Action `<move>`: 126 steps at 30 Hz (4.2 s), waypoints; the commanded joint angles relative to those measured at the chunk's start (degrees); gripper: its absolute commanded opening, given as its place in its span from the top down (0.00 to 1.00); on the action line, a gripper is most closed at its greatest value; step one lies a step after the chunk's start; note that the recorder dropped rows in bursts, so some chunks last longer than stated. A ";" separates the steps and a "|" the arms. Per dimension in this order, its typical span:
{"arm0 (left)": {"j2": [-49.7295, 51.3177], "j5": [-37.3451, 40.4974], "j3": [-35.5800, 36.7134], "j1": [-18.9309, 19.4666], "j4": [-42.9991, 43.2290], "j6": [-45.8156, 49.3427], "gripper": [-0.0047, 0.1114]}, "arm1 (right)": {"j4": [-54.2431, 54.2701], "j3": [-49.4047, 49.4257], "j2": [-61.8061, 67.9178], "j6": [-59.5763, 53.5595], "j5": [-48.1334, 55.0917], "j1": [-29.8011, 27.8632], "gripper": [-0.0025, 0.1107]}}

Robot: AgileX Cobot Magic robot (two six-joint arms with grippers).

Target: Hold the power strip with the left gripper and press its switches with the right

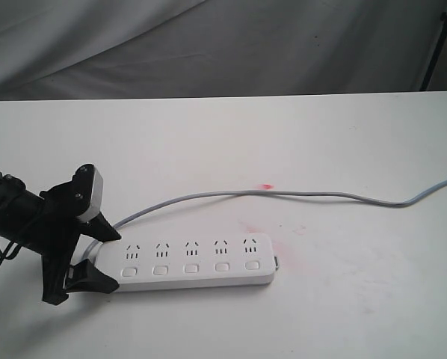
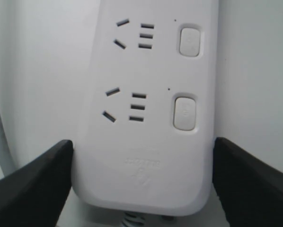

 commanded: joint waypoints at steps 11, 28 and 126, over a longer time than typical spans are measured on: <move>-0.16 -0.09 -0.12 -0.14 -6.74 -0.36 0.54 | 0.38 0.20 -0.36 0.26 -0.04 0.12 0.98; -0.89 2.01 -0.12 -0.03 -14.07 -3.08 0.22 | 0.38 0.20 -0.36 0.26 -0.04 0.12 0.98; -92.89 -11.92 -0.12 14.39 -28.52 -43.08 0.96 | 0.38 0.20 -0.36 0.26 -0.04 0.12 0.98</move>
